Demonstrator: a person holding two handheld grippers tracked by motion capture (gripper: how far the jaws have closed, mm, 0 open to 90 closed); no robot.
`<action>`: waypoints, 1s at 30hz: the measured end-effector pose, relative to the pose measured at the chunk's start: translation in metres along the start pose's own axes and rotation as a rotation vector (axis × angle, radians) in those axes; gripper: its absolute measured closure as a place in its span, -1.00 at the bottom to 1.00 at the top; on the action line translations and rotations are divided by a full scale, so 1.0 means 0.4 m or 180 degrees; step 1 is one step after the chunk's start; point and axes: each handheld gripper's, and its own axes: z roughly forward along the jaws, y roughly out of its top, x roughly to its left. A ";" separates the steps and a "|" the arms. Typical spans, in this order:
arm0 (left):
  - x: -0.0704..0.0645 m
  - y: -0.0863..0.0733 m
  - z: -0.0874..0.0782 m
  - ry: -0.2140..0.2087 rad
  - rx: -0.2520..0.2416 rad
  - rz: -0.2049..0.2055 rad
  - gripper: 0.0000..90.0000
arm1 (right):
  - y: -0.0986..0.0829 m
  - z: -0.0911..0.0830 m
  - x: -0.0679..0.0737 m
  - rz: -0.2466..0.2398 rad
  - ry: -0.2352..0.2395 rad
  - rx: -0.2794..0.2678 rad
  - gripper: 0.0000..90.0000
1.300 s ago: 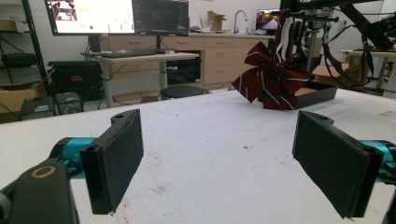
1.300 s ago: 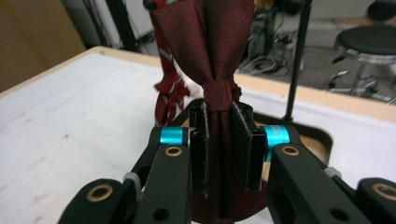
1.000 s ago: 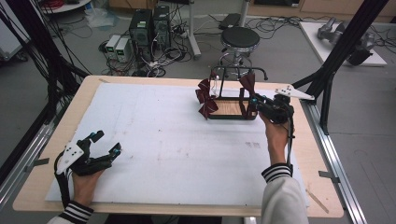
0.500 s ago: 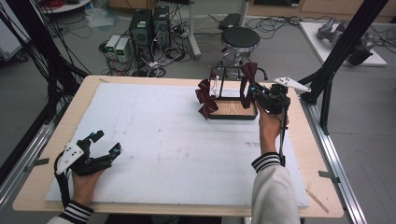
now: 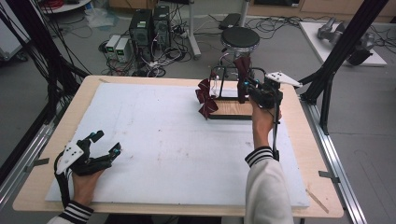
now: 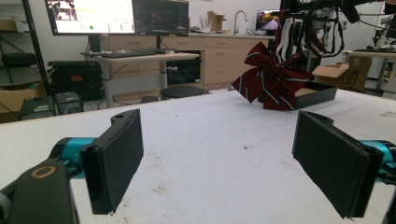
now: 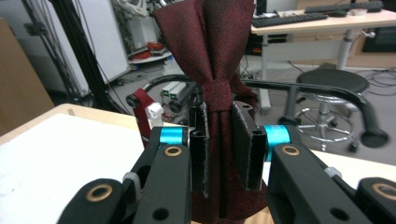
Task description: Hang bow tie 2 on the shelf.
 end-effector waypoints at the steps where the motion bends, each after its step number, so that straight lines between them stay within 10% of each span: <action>1: 0.000 0.000 0.000 -0.0001 0.0002 0.0000 -0.63 | -0.002 0.004 0.002 0.0003 -0.0005 0.0008 0.73; 30: 0.001 0.000 0.000 0.0003 -0.0001 -0.0003 -0.63 | -0.062 0.100 -0.014 0.0378 0.0190 0.0419 0.73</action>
